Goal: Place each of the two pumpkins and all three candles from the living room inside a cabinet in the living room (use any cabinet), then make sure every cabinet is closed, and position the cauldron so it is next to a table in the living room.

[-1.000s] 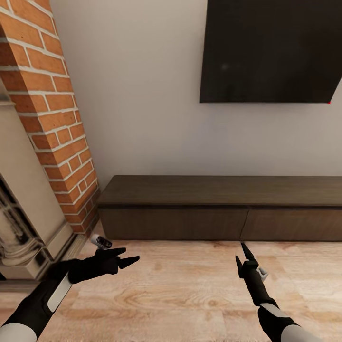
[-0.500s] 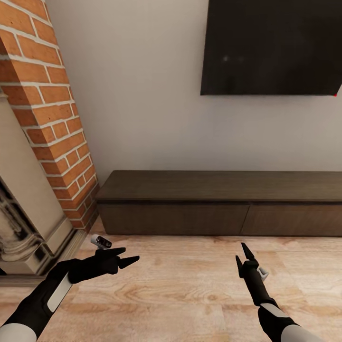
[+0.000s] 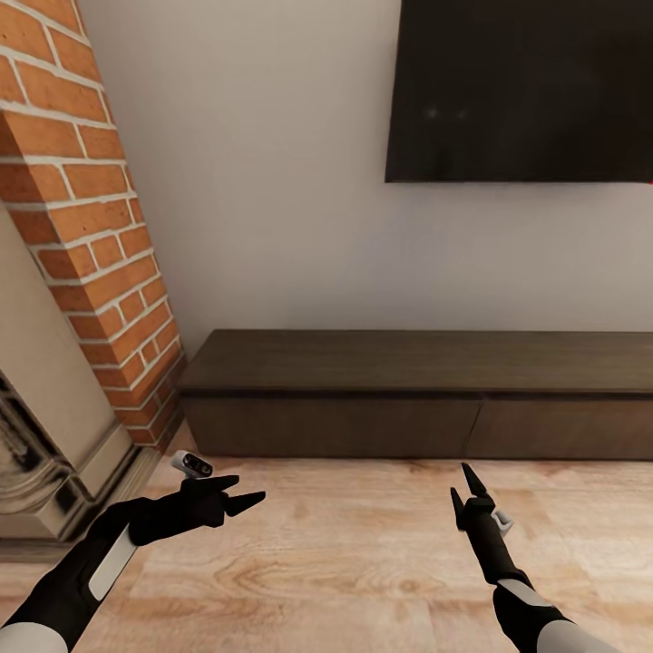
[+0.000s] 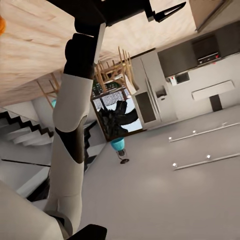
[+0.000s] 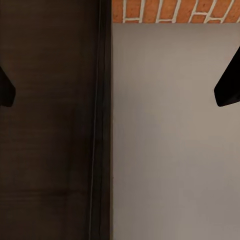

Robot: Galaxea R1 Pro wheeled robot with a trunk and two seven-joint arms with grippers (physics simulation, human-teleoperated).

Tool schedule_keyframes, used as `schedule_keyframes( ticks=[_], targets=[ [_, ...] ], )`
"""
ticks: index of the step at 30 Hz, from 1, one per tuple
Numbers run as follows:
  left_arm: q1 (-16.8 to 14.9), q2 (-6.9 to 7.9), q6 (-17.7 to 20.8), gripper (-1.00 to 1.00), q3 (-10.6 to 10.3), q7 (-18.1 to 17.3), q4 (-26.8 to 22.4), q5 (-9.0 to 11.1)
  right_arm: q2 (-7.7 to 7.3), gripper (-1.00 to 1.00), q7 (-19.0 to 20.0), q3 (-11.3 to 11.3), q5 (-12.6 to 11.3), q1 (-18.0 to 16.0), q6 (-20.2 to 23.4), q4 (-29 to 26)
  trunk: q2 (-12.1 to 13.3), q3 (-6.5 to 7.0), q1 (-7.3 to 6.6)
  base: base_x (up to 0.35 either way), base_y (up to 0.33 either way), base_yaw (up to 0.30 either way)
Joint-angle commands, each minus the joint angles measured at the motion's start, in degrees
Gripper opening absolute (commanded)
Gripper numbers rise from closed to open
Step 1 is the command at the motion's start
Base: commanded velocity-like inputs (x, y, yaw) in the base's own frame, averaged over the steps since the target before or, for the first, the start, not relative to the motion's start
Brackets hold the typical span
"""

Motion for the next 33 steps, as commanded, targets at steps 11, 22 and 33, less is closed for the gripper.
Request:
schedule_keyframes(
  ticks=[11, 22, 33],
  targets=[
    [0.0, 0.00, 0.6, 1.00, -0.2, -0.3, 0.0, 0.0, 0.03, 1.00, 0.1, -0.5, 0.0, 0.0, 1.4, 0.5, 0.0, -0.05, 0.00, 0.217, 0.000, 0.000],
    [0.0, -0.09, 0.6, 1.00, -0.2, -0.3, 0.0, 0.0, 0.03, 1.00, 0.0, -0.5, 0.1, 0.0, 1.4, 0.5, 0.0, -0.05, 0.00, 0.193, 0.000, 0.000],
    [0.0, -0.20, 0.6, 1.00, -0.2, -0.3, 0.0, 0.0, 0.03, 1.00, -0.1, -0.5, 0.1, 0.0, 1.4, 0.5, 0.0, -0.05, 0.00, 0.232, 0.000, 0.000]
  ],
)
